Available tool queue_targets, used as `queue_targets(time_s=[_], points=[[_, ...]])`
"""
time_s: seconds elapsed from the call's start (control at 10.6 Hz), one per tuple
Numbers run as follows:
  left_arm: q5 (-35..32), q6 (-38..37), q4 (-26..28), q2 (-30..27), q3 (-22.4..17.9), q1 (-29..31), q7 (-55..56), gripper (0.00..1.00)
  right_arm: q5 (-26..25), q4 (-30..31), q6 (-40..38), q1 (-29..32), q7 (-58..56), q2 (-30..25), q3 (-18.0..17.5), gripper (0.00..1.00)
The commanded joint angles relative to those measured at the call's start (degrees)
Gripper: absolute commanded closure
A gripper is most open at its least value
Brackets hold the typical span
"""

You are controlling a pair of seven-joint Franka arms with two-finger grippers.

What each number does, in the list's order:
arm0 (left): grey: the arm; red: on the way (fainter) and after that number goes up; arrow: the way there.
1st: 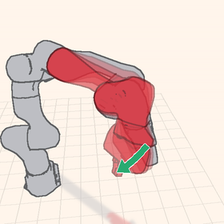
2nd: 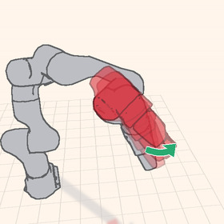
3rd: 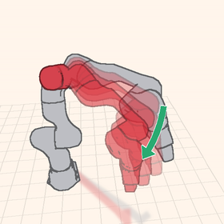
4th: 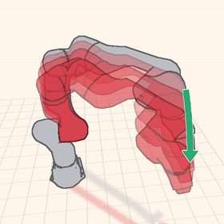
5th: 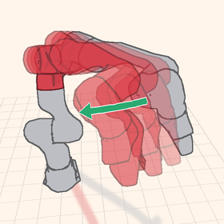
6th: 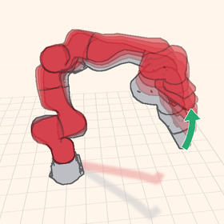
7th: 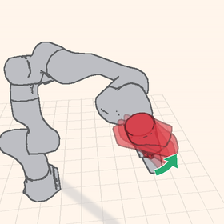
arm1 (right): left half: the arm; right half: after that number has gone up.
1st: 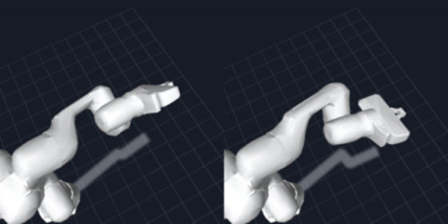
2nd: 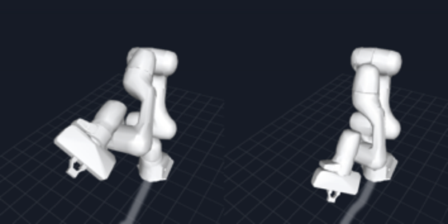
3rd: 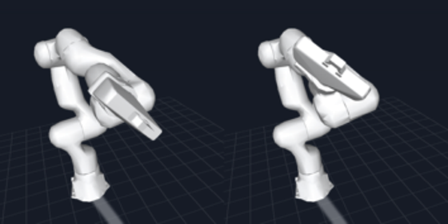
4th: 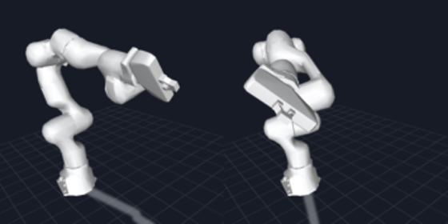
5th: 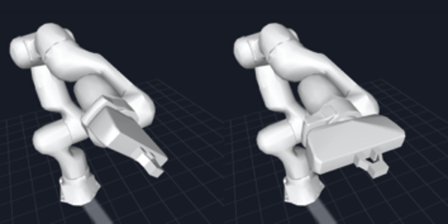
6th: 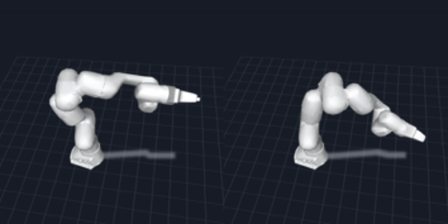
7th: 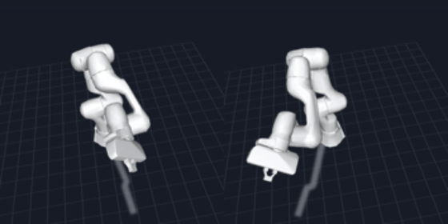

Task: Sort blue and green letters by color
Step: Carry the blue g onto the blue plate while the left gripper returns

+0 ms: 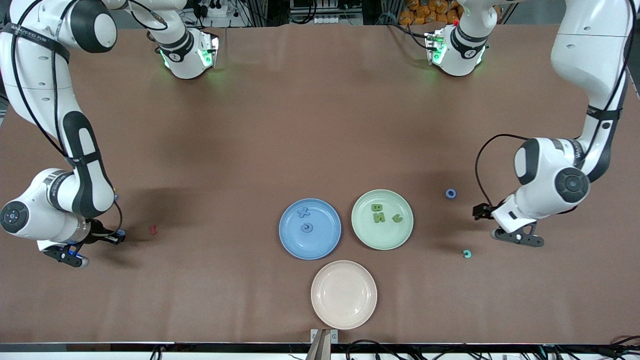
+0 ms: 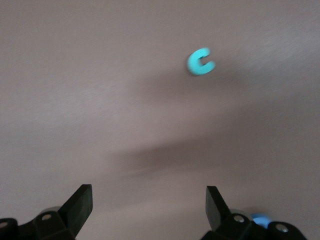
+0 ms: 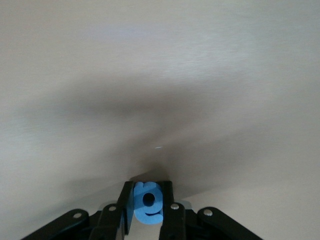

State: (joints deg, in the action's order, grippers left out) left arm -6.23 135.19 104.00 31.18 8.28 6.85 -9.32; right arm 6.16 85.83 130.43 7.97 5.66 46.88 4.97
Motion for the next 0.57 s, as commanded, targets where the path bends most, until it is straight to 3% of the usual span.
queue_targets(time_s=[0.0,0.19,0.47], points=[[-3.51,3.75,4.53,-2.0,1.21,6.66,-5.52,0.0,2.01,-3.46,-4.99,-0.14,5.56,-1.17,-4.43,1.0],[-3.7,7.7,6.9,-2.0,1.3,10.27,-8.25,0.0,2.19,-7.42,-10.96,-2.59,14.85,-1.17,-6.19,1.0],[-2.82,12.9,10.69,-2.0,1.13,13.61,-8.26,0.0,2.1,-7.7,-11.34,-4.28,32.01,-1.17,-13.65,1.0]])
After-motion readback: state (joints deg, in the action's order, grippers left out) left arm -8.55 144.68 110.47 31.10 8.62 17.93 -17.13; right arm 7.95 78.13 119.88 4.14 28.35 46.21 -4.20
